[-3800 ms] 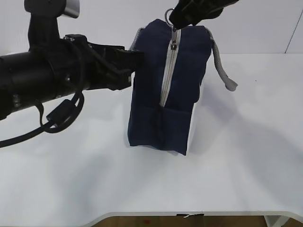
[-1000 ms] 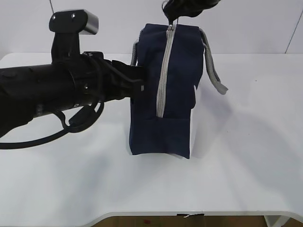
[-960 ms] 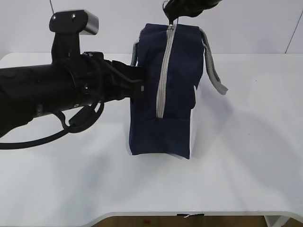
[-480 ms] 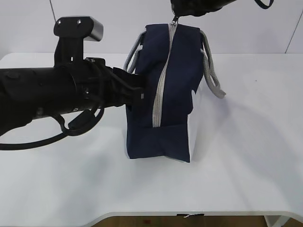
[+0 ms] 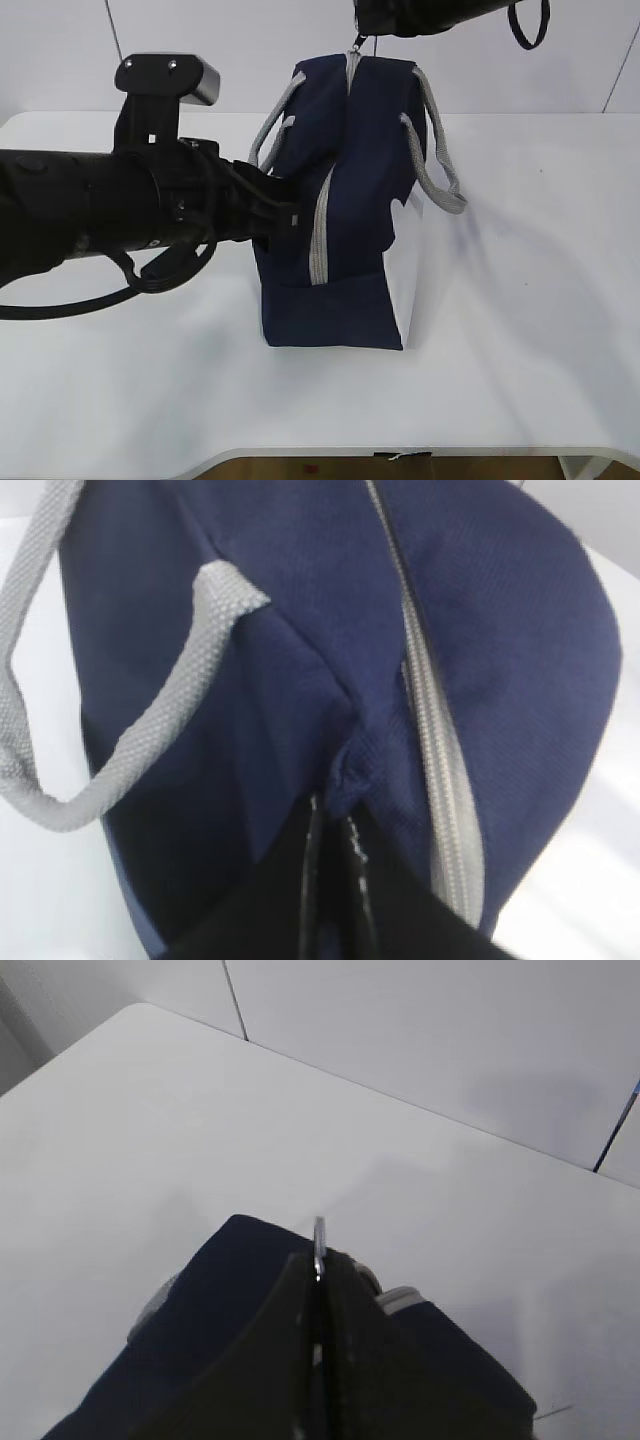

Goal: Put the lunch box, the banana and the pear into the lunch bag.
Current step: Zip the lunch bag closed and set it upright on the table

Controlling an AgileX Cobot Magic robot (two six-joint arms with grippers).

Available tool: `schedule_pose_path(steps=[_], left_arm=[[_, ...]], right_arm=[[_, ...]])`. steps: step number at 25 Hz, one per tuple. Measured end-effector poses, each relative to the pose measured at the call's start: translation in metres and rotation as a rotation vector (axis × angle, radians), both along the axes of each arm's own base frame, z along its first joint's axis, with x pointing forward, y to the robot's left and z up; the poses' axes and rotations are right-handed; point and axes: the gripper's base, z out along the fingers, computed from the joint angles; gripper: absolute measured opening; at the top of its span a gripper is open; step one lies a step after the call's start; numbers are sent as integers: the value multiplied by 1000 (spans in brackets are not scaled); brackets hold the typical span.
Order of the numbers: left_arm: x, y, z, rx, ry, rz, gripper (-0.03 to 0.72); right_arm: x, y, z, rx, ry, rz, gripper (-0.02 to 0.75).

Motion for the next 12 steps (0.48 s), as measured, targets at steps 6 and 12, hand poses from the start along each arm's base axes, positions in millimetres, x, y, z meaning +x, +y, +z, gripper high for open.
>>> schedule_pose_path(steps=[6,12], left_arm=[[0,0,-1,5,7,3,-2],[0,0,0,-2,3,2,-2]], right_arm=[[17,-7,-7,80,17,-38,6],[34,-9,-14,145,21,-46,6]])
